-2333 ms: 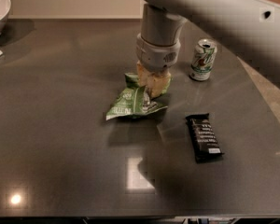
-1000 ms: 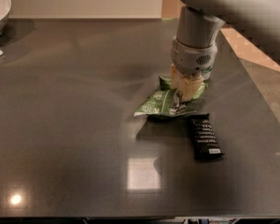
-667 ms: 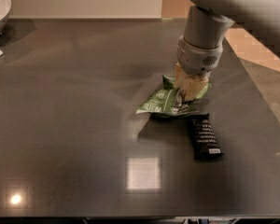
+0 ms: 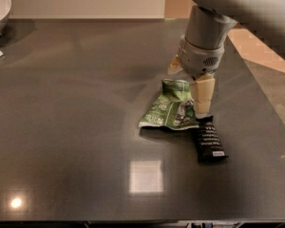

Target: Move green jalapeno chip bag near rxbar chocolate

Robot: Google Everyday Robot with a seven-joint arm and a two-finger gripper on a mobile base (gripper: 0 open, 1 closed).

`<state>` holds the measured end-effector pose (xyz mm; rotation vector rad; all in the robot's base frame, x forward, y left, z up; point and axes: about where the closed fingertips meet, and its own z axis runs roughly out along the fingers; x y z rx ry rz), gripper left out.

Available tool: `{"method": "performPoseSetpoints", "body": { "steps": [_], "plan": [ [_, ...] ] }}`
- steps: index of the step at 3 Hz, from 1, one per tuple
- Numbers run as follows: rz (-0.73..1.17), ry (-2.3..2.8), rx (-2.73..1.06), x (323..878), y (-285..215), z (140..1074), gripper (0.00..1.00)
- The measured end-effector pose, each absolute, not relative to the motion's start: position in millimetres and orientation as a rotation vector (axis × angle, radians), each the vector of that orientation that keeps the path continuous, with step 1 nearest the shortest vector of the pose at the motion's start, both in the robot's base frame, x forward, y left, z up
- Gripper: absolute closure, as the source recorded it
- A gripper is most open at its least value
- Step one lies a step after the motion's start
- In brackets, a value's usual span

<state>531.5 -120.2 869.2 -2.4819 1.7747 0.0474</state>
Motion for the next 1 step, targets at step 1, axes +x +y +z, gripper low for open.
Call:
{"method": "performPoseSetpoints", "body": {
  "steps": [1],
  "plan": [
    [0.047,1.775,-2.482,531.5,-120.2,869.2,0.00]
  ]
}}
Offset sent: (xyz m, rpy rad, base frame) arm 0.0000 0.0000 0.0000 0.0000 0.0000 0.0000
